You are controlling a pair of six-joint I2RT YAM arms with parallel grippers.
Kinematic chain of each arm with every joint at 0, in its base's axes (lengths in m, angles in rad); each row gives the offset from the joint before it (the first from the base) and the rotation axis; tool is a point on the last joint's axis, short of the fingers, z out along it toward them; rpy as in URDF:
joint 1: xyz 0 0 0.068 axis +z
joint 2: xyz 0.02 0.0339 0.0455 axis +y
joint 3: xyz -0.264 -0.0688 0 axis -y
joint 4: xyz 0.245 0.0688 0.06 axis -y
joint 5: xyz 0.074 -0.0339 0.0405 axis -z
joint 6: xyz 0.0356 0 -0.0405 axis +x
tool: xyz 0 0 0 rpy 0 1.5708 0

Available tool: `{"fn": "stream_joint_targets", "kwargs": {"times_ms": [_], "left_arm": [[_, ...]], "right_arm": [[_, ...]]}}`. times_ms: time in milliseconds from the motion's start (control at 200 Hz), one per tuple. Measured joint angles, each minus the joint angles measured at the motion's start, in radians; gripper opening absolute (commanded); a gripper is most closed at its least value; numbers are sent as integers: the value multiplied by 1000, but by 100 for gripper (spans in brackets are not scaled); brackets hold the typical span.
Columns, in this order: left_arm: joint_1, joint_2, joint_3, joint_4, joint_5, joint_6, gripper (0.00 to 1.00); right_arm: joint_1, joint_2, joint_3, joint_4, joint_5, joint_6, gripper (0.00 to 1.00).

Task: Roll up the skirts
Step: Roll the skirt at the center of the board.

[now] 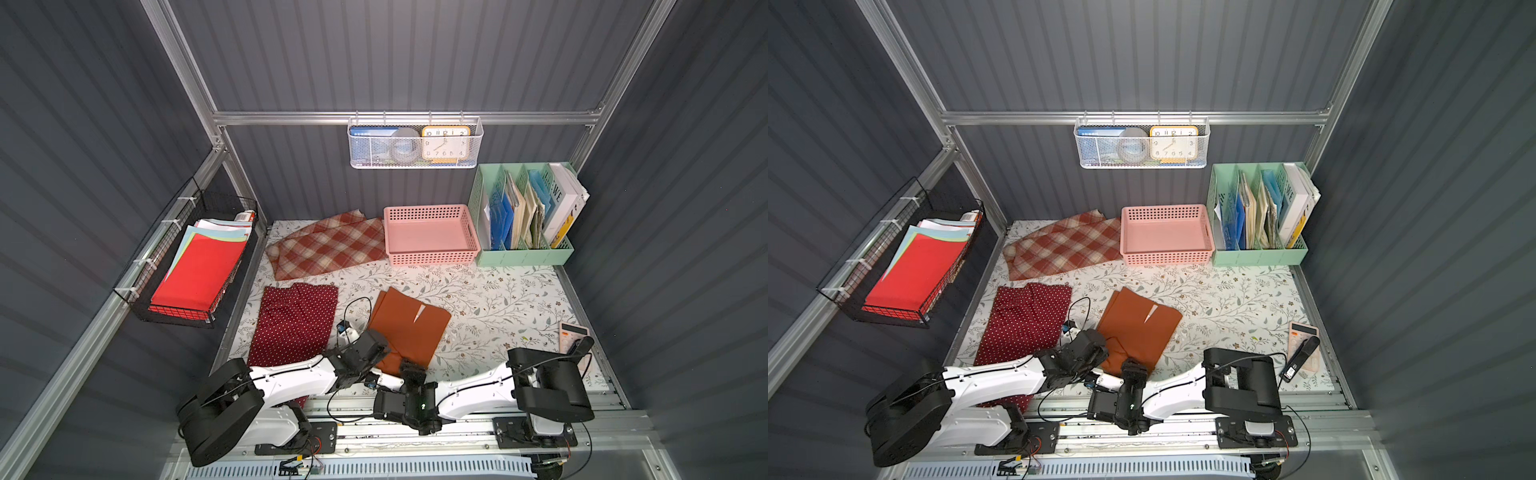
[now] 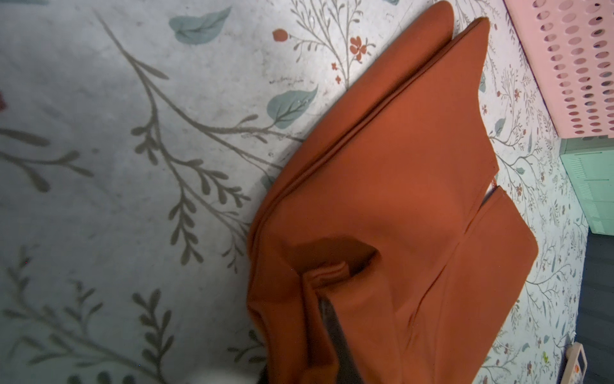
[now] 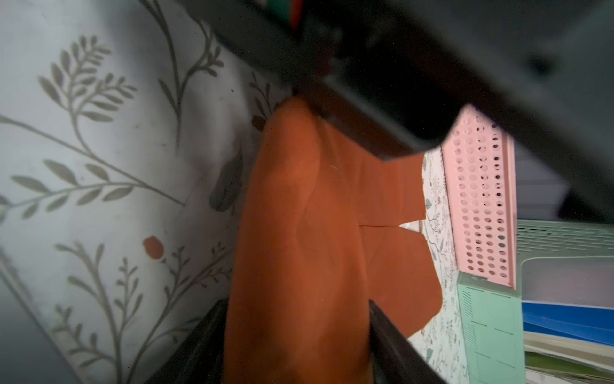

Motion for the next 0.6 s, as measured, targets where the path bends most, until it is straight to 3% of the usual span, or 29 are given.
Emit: {"fn": "stream_joint_targets", "kwargs": {"times_ms": [55,205,275,375,440,495,600], "left_arm": [[0,0,0,3,2,0,0],[0,-10,0,1,12,0,0],[0,-22,0,-9,13,2,27],[-1,-73,-3,-37,10,2,56],[-1,-124,-6,-64,-2,1,65],[-1,-170,-6,-92,-17,2,79],[-1,-244,-5,-154,-65,-2,89]], "right_arm": [[-2,8,1,0,-7,5,30],[-5,13,8,-18,-25,10,9],[-6,13,11,-26,-41,15,2],[-11,12,12,-34,-67,21,0],[-17,8,12,-36,-89,28,0],[-25,-1,12,-40,-112,35,0],[-56,-32,11,-53,-192,45,0]]}}
